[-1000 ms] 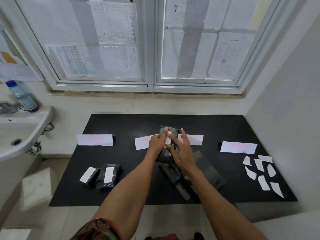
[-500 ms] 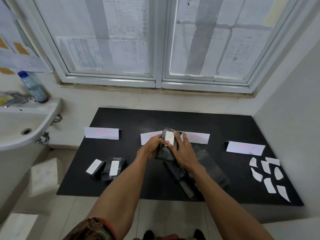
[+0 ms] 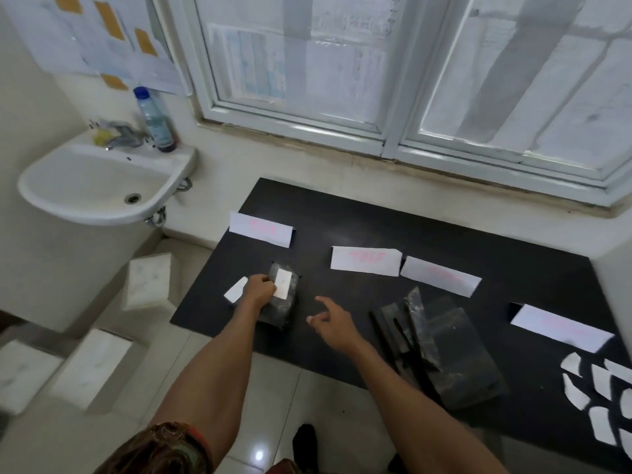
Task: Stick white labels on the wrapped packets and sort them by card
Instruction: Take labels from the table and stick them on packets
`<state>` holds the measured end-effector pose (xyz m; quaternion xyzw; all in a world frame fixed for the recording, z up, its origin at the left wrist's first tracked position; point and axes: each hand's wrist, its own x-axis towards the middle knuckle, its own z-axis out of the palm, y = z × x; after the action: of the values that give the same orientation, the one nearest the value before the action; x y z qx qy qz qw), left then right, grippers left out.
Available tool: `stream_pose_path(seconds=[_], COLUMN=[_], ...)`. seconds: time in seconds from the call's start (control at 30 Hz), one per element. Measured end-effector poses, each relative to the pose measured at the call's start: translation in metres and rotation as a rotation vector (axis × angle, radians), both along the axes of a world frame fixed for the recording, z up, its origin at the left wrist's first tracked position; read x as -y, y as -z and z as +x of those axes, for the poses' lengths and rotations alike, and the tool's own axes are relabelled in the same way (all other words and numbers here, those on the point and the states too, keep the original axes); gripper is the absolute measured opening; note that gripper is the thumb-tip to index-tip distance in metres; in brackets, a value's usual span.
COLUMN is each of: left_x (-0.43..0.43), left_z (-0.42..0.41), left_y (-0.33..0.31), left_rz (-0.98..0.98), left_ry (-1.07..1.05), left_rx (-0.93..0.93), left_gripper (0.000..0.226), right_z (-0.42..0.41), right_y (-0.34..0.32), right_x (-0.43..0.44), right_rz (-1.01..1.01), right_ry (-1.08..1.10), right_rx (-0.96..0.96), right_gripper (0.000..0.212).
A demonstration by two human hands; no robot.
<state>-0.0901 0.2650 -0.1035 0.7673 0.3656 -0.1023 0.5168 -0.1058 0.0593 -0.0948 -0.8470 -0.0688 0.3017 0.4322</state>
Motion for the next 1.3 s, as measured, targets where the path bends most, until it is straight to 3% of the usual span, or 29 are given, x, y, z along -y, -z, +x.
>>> stream_pose_path(seconds=[0.23, 0.47, 0.8, 1.07, 1.3], left_x=[-0.039, -0.026, 0.009, 0.131, 0.312], left_z=[-0.02, -0.016, 0.016, 0.069, 0.09], left_y=[0.021, 0.029, 0.01, -0.015, -0.023], left_rz=[0.097, 0.182, 0.439, 0.427, 0.382], left_ry=[-0.128, -0.129, 0.248, 0.508, 0.846], left_rx=[-0.055, 0.015, 0.005, 0.089, 0.188], left_gripper=[0.046, 0.028, 0.038, 0.041, 0.04], right_z=[-0.018, -0.007, 0.014, 0.03, 0.016], right_y=[0.018, 0.02, 0.007, -0.019, -0.026], right_x=[-0.019, -0.017, 0.001, 0.101, 0.263], right_rz=[-0.066, -0.101, -0.085, -0.076, -0.153], right_ry=[-0.082, -0.068, 0.063, 0.304, 0.625], right_rx=[-0.092, -0.072, 0.001, 0.116, 0.146], right_gripper=[0.049, 0.05, 0.054, 0.052, 0.048])
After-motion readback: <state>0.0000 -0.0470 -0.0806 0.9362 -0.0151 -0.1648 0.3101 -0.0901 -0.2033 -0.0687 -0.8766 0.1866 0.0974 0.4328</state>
